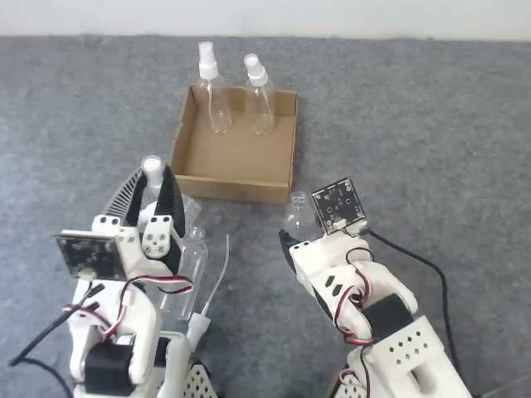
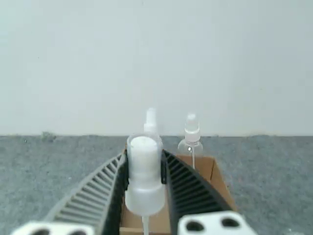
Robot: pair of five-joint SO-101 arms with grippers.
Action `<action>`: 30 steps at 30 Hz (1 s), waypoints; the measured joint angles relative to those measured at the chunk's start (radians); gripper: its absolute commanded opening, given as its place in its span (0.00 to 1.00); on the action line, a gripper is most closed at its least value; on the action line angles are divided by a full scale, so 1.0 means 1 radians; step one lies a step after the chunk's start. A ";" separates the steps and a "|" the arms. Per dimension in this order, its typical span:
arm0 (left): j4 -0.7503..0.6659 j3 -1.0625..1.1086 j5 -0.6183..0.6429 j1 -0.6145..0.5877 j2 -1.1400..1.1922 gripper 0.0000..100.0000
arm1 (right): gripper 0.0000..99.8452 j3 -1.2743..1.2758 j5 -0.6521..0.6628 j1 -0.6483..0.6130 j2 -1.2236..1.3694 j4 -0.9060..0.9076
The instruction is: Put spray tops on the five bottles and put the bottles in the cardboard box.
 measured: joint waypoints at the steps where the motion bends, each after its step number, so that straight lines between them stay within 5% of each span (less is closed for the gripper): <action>1: -0.017 0.000 0.000 0.000 -0.002 0.01 | 0.01 0.000 0.000 0.000 0.000 0.000; 10: -0.184 0.000 0.000 0.003 -0.003 0.02 | 0.01 0.000 0.000 0.000 0.000 -0.020; 17: -0.287 0.000 0.052 0.003 -0.003 0.01 | 0.01 0.104 0.000 0.000 -0.006 -0.209; 30: -0.270 -0.118 0.057 0.209 -0.003 0.01 | 0.01 0.255 0.066 0.000 -0.006 -0.505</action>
